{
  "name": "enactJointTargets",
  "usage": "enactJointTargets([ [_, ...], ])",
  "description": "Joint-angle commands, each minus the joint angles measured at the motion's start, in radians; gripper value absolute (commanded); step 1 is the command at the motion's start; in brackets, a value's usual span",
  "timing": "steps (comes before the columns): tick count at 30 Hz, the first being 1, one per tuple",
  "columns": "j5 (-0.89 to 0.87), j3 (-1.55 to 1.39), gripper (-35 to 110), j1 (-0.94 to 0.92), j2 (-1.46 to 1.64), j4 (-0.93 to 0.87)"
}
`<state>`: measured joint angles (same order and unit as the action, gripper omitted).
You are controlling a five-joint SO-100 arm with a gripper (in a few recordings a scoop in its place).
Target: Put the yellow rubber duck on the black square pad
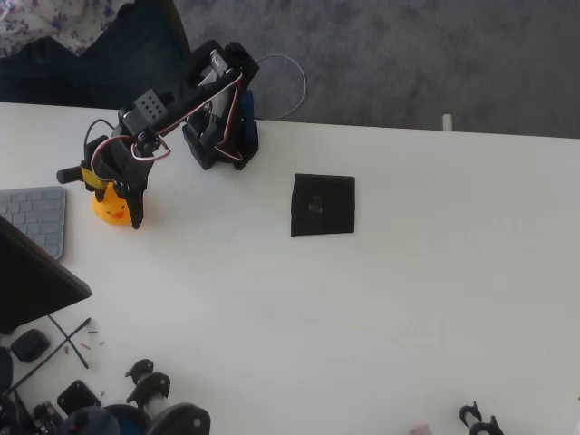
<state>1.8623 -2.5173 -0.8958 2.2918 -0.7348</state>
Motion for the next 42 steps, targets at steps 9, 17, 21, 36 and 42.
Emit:
enactJointTargets([
  [9, 0.014, -0.052, 40, -0.015, 0.012, -0.012],
  [17, 0.008, 0.003, 40, -0.005, 0.029, -0.011],
  [21, -0.002, 0.110, 40, -0.009, 0.029, -0.012],
  [36, 0.003, 0.112, 40, -0.017, 0.118, -0.026],
  [42, 0.014, 0.012, 40, -0.017, 0.117, -0.025],
])
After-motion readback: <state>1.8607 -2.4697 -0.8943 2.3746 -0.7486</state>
